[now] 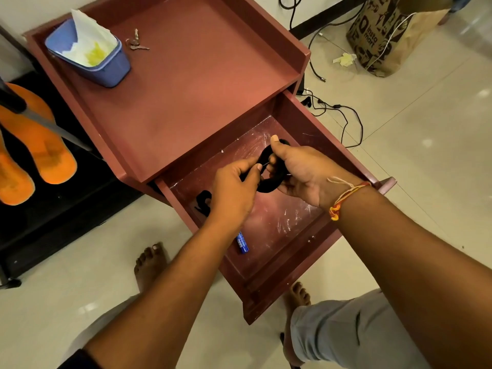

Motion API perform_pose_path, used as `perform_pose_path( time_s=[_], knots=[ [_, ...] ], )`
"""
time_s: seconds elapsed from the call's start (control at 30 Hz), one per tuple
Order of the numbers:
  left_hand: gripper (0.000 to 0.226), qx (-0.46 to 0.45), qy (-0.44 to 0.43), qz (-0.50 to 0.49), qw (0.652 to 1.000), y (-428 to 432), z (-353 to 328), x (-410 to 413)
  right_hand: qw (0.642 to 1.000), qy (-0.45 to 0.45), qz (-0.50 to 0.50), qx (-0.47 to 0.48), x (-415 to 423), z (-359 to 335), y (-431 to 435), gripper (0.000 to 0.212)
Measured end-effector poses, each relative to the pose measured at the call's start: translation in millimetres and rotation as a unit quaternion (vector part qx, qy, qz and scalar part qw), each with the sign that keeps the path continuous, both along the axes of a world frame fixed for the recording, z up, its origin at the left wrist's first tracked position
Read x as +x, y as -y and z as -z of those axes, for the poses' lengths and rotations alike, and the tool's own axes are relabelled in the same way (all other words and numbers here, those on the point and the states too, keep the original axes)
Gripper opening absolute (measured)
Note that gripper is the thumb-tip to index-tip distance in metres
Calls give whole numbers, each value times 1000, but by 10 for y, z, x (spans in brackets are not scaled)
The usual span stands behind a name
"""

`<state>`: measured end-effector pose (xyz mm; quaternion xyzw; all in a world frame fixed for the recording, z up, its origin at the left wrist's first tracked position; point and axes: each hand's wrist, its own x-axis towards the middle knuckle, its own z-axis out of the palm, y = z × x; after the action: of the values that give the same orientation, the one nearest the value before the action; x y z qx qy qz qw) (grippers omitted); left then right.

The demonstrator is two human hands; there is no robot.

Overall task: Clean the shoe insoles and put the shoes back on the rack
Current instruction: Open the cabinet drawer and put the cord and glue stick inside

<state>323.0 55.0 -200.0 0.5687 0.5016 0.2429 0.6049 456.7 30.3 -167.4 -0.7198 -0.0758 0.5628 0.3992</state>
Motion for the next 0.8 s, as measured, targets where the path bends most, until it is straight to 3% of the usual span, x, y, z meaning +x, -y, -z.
perform_pose_path(
  time_s=[0.13,0.3,0.53,0.8],
  knots=[
    [25,12,0,8,1000,60,-7,30,998,60,18,28,-37,2,-4,40],
    [25,-73,44,-2,996,166,-14,110,994,79,31,65,-122,39,-11,44],
    [31,-287,170,-44,942,239,-198,152,987,112,-57,104,-186,9,5,45],
    [23,-342,217,-15,914,174,-196,124,993,71,-67,66,-104,10,25,45]
  ],
)
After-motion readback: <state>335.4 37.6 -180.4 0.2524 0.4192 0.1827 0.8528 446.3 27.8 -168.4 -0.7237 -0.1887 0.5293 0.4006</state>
